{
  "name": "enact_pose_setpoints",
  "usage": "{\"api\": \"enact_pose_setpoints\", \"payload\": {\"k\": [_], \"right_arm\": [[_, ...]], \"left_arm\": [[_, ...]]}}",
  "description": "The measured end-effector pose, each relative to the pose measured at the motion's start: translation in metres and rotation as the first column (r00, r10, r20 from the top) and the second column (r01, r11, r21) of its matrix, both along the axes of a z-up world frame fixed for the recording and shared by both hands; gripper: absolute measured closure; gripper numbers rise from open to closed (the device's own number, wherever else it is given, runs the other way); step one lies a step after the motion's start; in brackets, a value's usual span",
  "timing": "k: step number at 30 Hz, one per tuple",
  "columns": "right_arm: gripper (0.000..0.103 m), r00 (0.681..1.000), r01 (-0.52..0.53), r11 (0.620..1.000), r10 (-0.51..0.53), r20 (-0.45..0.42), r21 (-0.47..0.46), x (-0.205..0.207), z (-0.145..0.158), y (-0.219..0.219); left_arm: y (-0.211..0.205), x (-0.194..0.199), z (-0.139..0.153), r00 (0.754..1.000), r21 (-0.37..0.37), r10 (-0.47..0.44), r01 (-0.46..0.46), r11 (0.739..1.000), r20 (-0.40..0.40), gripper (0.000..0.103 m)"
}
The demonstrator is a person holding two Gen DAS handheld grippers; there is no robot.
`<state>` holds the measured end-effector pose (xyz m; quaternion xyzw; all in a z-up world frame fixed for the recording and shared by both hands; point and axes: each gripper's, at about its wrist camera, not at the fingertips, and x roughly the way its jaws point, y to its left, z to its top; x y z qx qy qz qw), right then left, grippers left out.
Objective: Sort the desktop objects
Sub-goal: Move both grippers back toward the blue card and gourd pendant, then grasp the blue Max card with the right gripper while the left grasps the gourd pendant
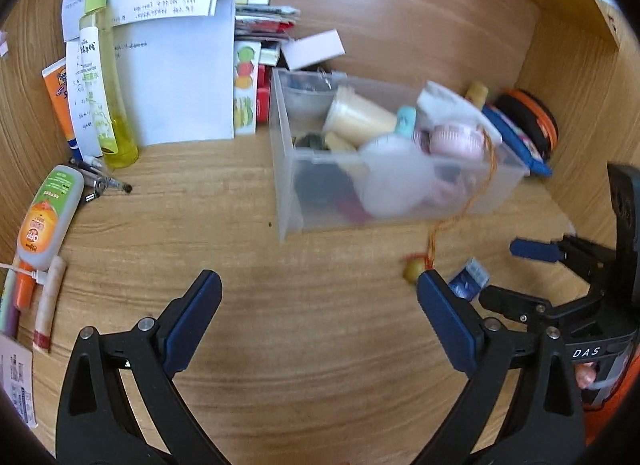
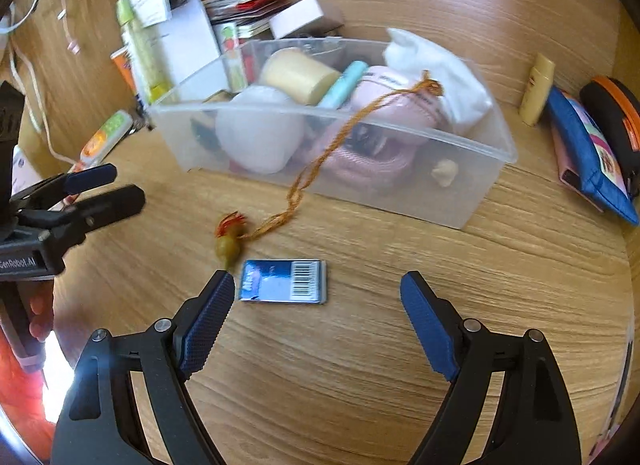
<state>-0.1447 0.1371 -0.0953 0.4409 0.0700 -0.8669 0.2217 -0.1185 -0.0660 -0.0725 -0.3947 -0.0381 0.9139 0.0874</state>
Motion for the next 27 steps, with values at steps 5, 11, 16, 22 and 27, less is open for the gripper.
{"api": "enact_pose_setpoints", "payload": {"k": [5,11,16,22,27], "right_arm": [[0.020,0.998,-0.060,0.997,0.060,0.015,0.046,0.001,-0.011,-0.018],[0.030,0.998,-0.057,0.996,0.056,0.027,0.061,0.002,-0.017,-0.023],[0.055,0.997,-0.070,0.995,0.069,0.016,0.065,0.002,-0.014,-0.023],[0.059,0.998,-0.058,0.997,0.057,0.014,0.045,0.000,-0.014,-0.013],[0.059,1.000,-0.030,0.999,0.030,0.002,0.014,-0.001,-0.009,0.002]], "left_arm": [[0.005,0.004,-0.006,1.000,-0.043,-0.017,0.017,0.999,0.013,0.004],[0.006,0.001,-0.009,0.999,-0.045,-0.027,0.029,0.999,0.029,0.004],[0.020,-0.005,-0.011,0.996,-0.064,-0.074,0.077,0.995,0.041,0.004],[0.044,-0.013,-0.016,0.987,-0.105,-0.146,0.152,0.983,0.060,0.004],[0.062,-0.021,-0.018,0.975,-0.131,-0.208,0.216,0.967,0.073,0.004]]}}
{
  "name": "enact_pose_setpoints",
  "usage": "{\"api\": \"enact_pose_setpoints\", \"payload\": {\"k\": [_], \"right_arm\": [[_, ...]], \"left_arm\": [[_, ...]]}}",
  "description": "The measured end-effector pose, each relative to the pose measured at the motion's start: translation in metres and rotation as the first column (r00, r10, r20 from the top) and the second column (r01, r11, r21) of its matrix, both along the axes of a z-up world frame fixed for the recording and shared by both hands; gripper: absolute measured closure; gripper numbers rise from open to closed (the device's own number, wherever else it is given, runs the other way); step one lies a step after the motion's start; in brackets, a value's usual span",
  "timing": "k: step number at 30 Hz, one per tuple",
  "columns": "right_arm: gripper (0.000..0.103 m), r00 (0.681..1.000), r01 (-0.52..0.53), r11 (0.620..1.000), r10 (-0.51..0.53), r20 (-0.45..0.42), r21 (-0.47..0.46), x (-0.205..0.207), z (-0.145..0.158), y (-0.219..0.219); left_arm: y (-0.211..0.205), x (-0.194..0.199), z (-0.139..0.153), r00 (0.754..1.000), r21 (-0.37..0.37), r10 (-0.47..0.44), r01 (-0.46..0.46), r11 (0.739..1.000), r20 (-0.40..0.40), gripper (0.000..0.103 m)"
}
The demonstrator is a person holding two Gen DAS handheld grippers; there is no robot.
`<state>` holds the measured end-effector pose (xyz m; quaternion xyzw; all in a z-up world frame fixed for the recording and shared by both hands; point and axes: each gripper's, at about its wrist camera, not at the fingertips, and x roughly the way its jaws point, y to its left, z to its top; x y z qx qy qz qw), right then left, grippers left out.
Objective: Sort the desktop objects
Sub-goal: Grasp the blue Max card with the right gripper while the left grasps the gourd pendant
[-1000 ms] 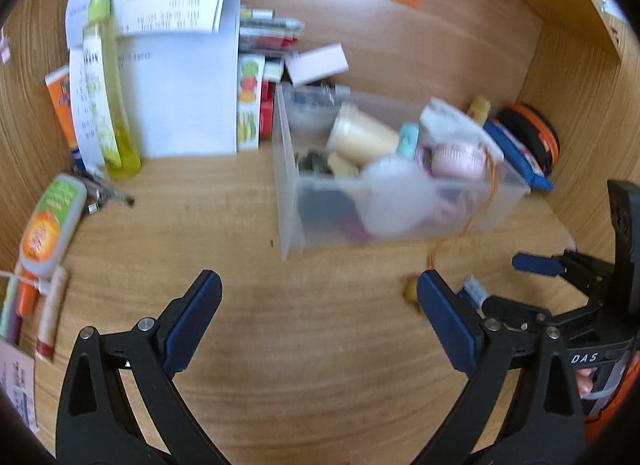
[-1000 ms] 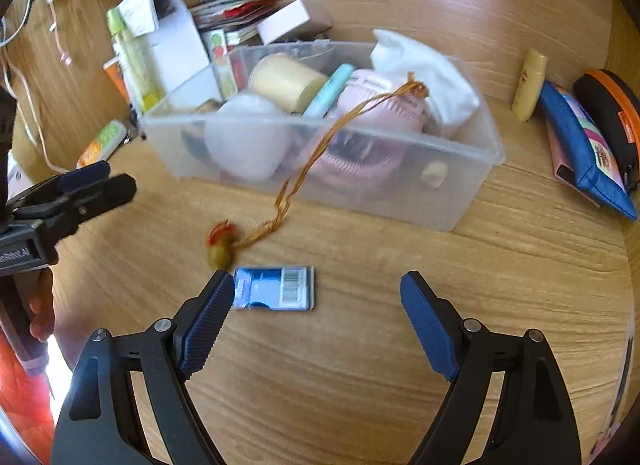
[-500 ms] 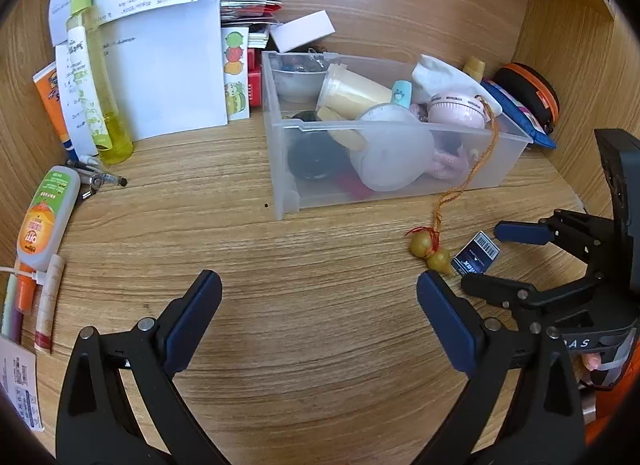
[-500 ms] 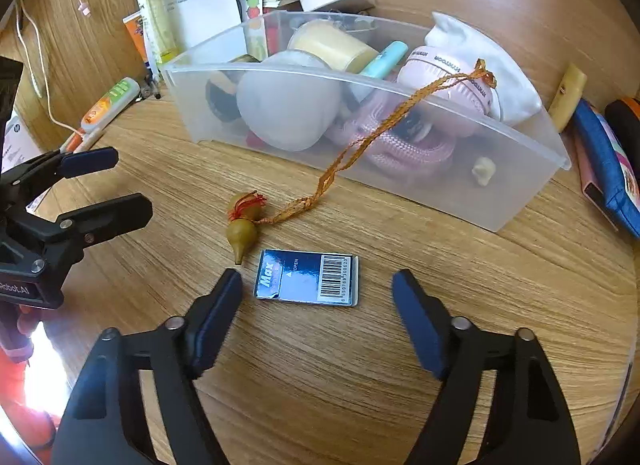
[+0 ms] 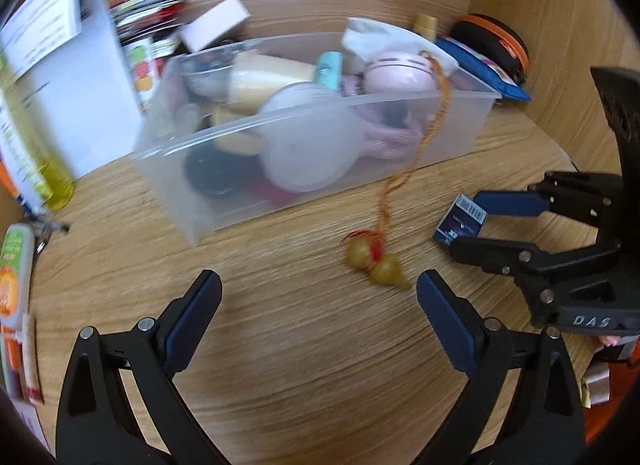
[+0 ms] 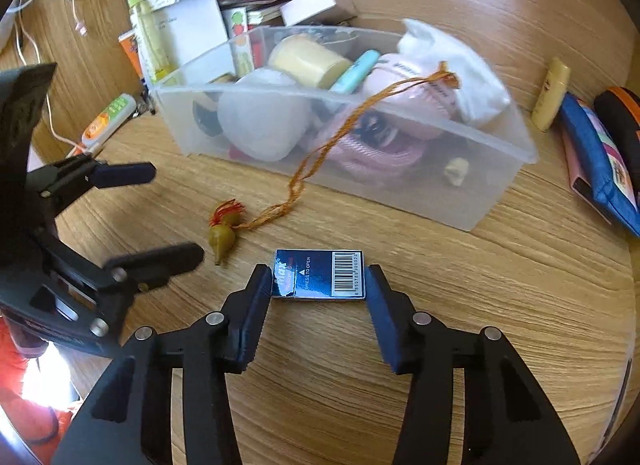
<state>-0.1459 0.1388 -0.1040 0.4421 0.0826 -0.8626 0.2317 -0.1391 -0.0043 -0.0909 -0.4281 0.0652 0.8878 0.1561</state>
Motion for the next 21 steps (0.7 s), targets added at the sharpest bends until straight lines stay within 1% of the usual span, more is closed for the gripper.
{"api": "enact_pose_setpoints", "payload": {"k": [4,6,8,9,10,11,12,13,14,17,21], "right_arm": [[0.059,1.000,0.025,0.999,-0.025,-0.012,-0.024,-0.001,0.008,0.013],[0.059,0.999,0.034,0.999,-0.035,-0.018,-0.032,-0.004,0.010,0.018],[0.059,0.999,0.039,0.999,-0.040,-0.022,-0.036,-0.002,0.012,0.023],[0.059,0.999,0.042,0.998,-0.043,-0.025,-0.041,-0.002,0.014,0.026],[0.059,0.999,0.043,0.998,-0.044,-0.026,-0.044,-0.003,0.014,0.026],[0.059,0.999,0.043,0.998,-0.044,-0.028,-0.047,-0.003,0.014,0.028],[0.059,0.998,0.043,0.998,-0.045,-0.032,-0.051,-0.003,0.014,0.029],[0.059,0.998,0.043,0.998,-0.045,-0.033,-0.054,-0.003,0.015,0.029],[0.059,0.998,0.044,0.997,-0.046,-0.035,-0.057,-0.002,0.015,0.030],[0.059,0.998,0.046,0.997,-0.048,-0.039,-0.066,-0.003,0.016,0.031],[0.059,0.997,0.053,0.995,-0.057,-0.045,-0.082,-0.005,0.018,0.036]], "left_arm": [[0.014,-0.002,0.000,0.999,-0.047,-0.035,0.033,0.998,-0.036,0.005],[0.020,-0.002,0.000,0.998,-0.058,-0.053,0.050,0.997,-0.047,0.016],[0.025,-0.004,-0.001,0.997,-0.076,-0.062,0.059,0.995,-0.042,0.030],[0.027,-0.007,-0.003,0.997,-0.078,-0.063,0.060,0.995,-0.037,0.033],[0.029,-0.009,-0.005,0.998,-0.078,-0.062,0.059,0.995,-0.027,0.040],[0.029,-0.010,-0.006,0.998,-0.077,-0.060,0.058,0.995,-0.022,0.049],[0.030,-0.012,-0.007,0.998,-0.074,-0.063,0.062,0.995,-0.014,0.055],[0.030,-0.012,-0.006,0.998,-0.063,-0.069,0.068,0.996,-0.011,0.063],[0.030,-0.011,-0.005,0.998,-0.064,-0.068,0.067,0.996,-0.011,0.075],[0.028,-0.009,-0.004,0.998,-0.070,-0.066,0.064,0.995,-0.017,0.076],[0.021,-0.007,-0.003,0.999,-0.046,-0.051,0.050,0.998,-0.019,0.076]]}}
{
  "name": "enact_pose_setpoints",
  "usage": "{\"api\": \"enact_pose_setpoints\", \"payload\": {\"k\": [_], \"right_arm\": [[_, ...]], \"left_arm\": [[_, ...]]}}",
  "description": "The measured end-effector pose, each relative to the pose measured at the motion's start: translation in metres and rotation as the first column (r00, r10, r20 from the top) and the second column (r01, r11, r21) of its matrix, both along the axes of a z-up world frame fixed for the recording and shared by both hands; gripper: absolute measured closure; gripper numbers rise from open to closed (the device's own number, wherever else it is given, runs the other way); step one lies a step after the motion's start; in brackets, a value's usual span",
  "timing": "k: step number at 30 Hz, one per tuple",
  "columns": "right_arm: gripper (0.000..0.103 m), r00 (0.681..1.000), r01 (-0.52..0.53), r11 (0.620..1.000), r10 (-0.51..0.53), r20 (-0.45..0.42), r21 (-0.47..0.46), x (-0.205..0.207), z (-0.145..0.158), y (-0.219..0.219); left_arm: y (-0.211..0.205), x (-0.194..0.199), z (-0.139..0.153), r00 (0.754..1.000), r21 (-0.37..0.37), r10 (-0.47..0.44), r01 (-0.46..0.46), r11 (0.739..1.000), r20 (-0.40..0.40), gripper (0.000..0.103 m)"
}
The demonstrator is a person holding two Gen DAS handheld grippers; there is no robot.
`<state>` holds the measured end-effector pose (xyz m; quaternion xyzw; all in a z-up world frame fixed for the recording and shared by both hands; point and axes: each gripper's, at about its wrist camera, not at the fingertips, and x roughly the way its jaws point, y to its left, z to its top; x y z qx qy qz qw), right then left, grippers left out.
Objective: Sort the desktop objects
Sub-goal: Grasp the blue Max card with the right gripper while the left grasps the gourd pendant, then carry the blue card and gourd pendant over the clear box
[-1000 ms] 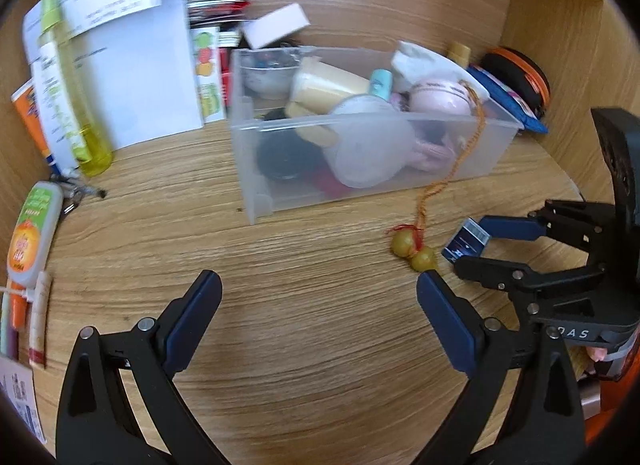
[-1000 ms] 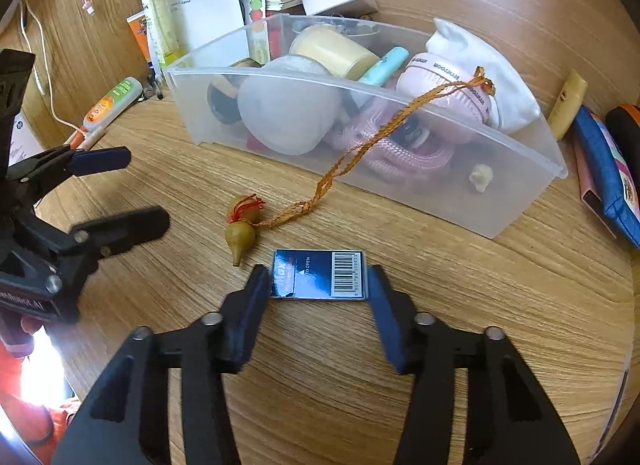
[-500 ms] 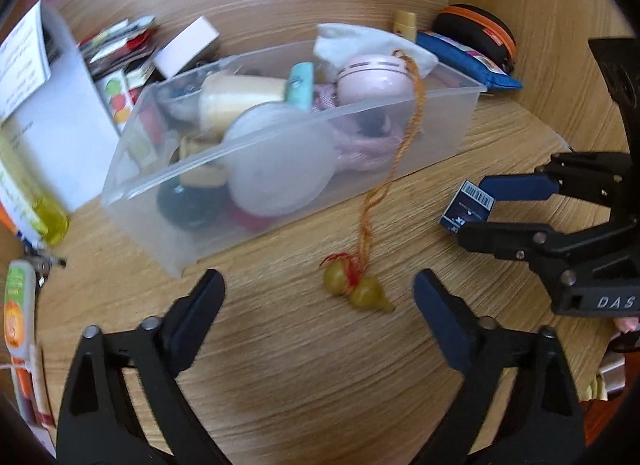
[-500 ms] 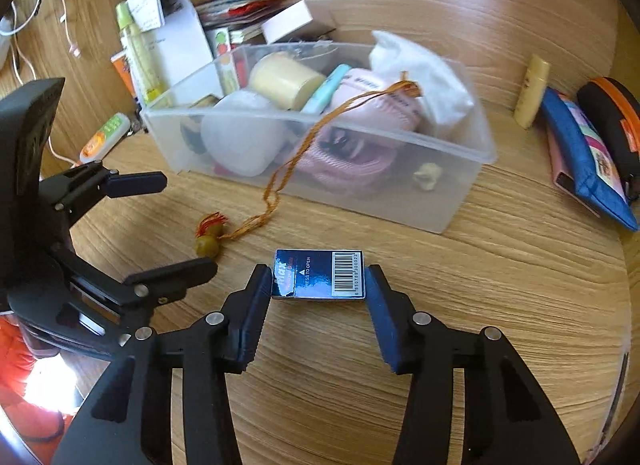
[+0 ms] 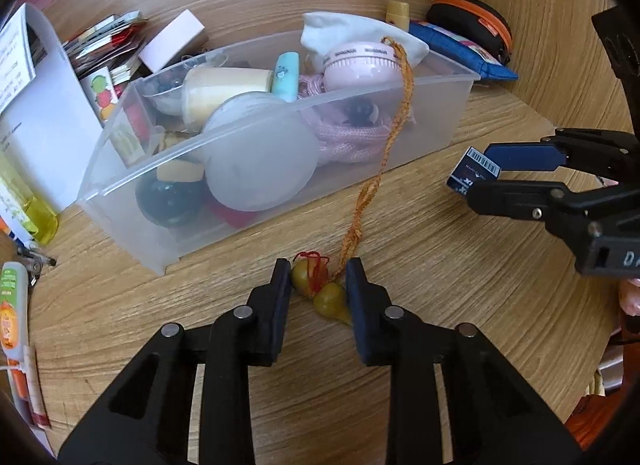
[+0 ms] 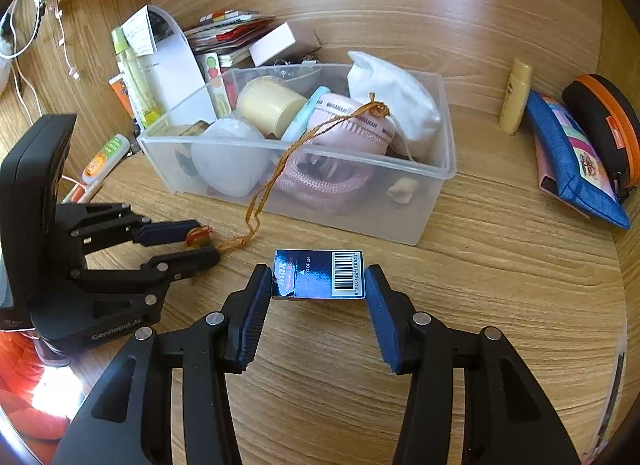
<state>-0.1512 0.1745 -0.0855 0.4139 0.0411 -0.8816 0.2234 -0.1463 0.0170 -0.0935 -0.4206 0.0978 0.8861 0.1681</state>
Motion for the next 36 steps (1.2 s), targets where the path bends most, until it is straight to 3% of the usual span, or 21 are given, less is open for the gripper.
{"api": "enact_pose_setpoints", "payload": {"k": [9,22,36], "right_arm": [[0.059,0.999,0.022,0.999,-0.023,-0.033,-0.027,-0.003,0.015,0.006],[0.059,0.990,0.046,0.997,-0.053,-0.131,-0.059,-0.004,0.054,0.012],[0.059,0.983,0.080,0.993,-0.092,-0.157,-0.082,-0.030,0.066,0.013]], "left_arm": [[-0.013,0.008,0.036,0.995,0.085,0.028,-0.020,0.996,-0.095,0.076],[-0.028,-0.001,0.099,0.966,0.176,0.055,-0.010,0.984,-0.252,0.076],[-0.043,-0.046,0.120,0.953,0.238,0.108,-0.039,0.970,-0.284,0.075]]}}
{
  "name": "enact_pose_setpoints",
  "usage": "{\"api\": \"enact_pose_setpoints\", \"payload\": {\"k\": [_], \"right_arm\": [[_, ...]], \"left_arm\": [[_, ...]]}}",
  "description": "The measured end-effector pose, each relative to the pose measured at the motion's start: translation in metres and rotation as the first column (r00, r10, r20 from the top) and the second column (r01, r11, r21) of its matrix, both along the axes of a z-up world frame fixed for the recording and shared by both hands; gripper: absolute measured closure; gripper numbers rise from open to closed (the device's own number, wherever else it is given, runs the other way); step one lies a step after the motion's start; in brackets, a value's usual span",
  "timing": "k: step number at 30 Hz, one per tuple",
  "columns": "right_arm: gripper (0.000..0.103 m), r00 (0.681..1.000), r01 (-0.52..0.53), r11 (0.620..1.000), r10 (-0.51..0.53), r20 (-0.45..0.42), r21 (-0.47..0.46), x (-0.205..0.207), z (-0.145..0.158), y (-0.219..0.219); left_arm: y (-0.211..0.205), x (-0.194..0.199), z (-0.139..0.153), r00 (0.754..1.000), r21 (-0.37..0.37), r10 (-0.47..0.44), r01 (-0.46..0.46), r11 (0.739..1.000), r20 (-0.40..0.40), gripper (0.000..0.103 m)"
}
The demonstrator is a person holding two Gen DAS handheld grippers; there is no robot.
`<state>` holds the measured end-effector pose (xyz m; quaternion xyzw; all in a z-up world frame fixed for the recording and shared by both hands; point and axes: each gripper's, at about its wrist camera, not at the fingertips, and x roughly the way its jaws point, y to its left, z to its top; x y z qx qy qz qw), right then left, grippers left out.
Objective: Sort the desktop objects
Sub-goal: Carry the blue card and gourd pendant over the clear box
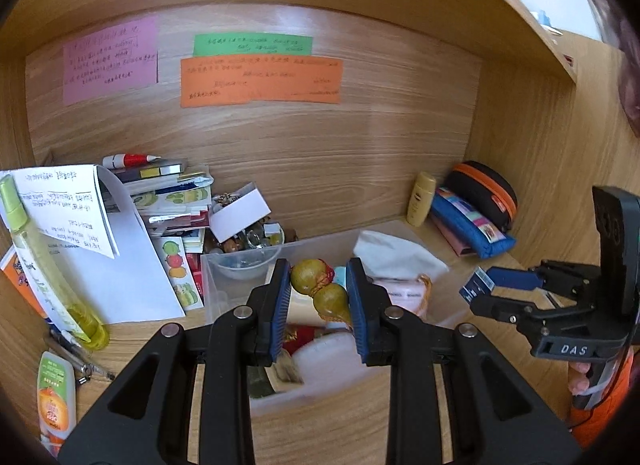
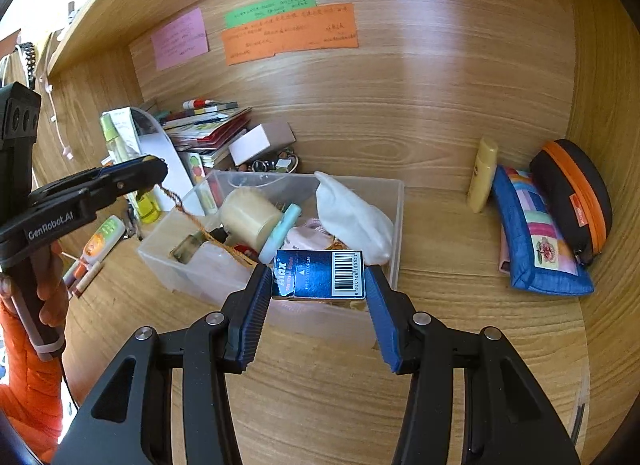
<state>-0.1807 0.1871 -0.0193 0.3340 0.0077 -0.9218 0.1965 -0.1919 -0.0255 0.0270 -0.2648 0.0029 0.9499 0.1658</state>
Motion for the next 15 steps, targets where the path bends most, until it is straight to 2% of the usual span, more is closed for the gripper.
{"api": "enact_pose_setpoints", "payload": {"k": [8,15], "right_arm": [[0.059,0.999,-0.033,0.999,0.033,0.033,0.009,-0.019,-0.008,-0.013],[0.059,0.996,-0.090,0.995,0.089,0.023,0.050,-0.037,-0.003,-0.047]], "left_arm": [[-0.013,-0.029,-0.023,0.997,0.017,0.044,-0.046,0.999,0.067,0.076],[-0.024,-0.045,-0.045,0.990,0.040,0.055,-0.060,0.997,0.130,0.076]]}}
